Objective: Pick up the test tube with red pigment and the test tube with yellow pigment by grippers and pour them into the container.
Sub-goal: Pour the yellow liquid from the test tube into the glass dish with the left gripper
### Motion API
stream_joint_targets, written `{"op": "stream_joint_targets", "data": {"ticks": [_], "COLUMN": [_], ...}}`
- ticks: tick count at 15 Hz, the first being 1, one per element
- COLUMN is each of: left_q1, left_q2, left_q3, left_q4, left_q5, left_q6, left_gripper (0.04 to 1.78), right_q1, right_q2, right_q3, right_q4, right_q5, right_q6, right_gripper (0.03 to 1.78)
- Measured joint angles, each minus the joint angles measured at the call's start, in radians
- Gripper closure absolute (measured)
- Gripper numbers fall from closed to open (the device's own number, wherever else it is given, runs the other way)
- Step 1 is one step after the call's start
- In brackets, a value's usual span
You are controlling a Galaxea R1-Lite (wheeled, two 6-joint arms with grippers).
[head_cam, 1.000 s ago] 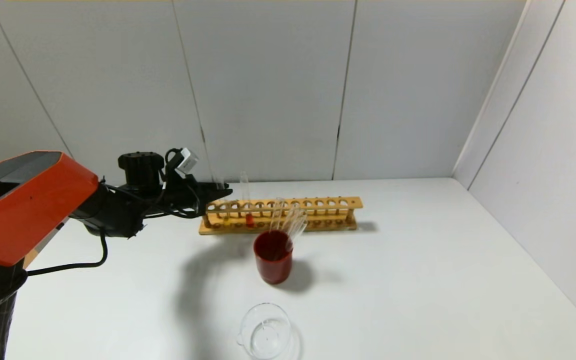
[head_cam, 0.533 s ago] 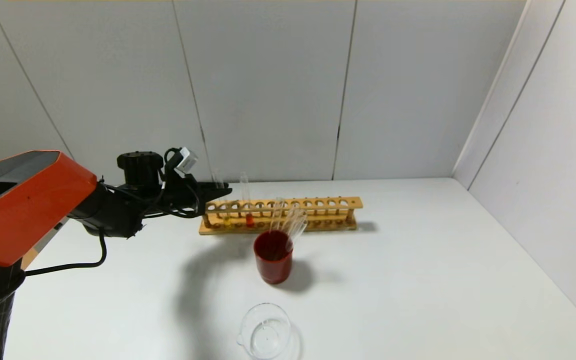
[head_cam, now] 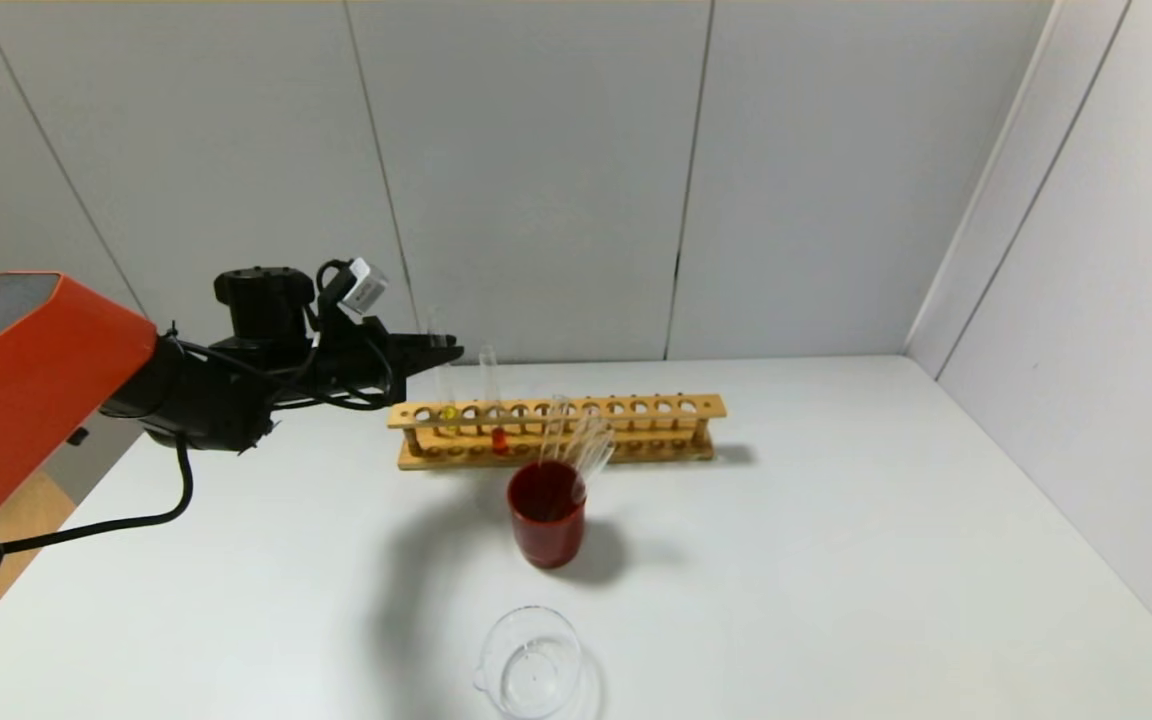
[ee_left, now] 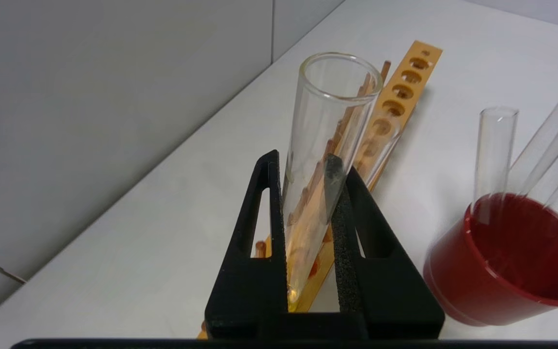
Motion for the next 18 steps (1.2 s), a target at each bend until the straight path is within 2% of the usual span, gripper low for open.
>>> {"op": "stream_joint_targets", "data": {"ticks": [6,13,18], "left_q1": [0.003,0.065,0.077], "left_q2": [-0.122,-0.324,-0.493], "left_q3": [0.001,0.048,0.128], "left_q4": [0.071,0.2,0.268], "left_q5": [-0.001,0.005,0.1], "left_q6": [-0.002,0.001,0.01], "left_gripper": [1.5,1.5,1.5], "right_q1": [0.001,0.0,0.001], "right_q2": [0.0,0.0,0.0], "right_q3": [0.0,0.0,0.0], "right_q4": [0.0,0.0,0.0], "right_q5": [0.0,0.0,0.0], "right_q6": [0.0,0.0,0.0], "right_gripper": [0.11,0.11,0.11]}}
